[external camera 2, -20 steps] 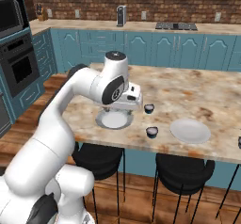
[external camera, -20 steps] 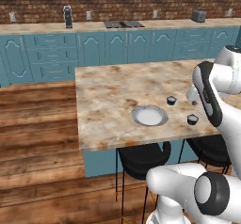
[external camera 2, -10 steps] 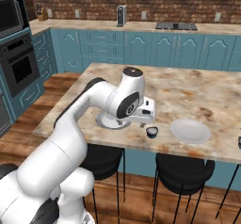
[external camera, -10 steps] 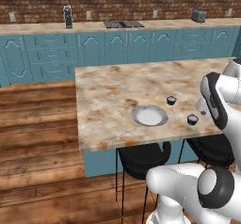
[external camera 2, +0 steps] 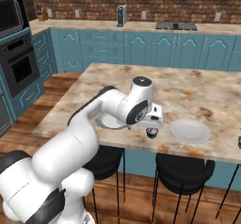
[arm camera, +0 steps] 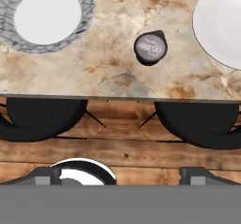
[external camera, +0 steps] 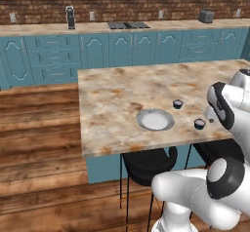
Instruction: Place two yogurt containers on each plate.
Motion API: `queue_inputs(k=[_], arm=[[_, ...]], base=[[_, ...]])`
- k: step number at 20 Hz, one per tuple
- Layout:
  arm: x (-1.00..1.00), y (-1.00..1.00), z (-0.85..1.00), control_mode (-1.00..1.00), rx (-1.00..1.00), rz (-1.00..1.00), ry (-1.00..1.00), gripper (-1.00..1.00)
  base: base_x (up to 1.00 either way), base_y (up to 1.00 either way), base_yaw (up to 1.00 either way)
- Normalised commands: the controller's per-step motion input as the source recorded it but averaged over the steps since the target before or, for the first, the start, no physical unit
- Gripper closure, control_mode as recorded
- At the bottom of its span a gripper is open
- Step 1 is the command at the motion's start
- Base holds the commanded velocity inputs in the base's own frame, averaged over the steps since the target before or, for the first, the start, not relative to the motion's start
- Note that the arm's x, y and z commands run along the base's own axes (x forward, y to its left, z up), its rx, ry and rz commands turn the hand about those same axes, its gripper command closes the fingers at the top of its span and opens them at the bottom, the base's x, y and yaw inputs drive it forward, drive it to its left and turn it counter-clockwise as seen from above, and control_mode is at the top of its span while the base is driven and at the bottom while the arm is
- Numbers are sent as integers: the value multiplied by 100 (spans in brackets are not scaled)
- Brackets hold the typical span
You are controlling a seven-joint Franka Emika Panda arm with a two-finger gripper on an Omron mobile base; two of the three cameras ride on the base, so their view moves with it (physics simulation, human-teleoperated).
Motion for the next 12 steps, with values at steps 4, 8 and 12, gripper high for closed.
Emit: queue_inputs(k=[4,8,12], arm=[[55,-14,-34,-100,-1,0,0,-100],[61,-22,-29,-100,0,0,0,-100],[56,-13,-25,-100,0,0,0,-100]], base=[[0,0,0],[0,0,0],[0,0,0]])
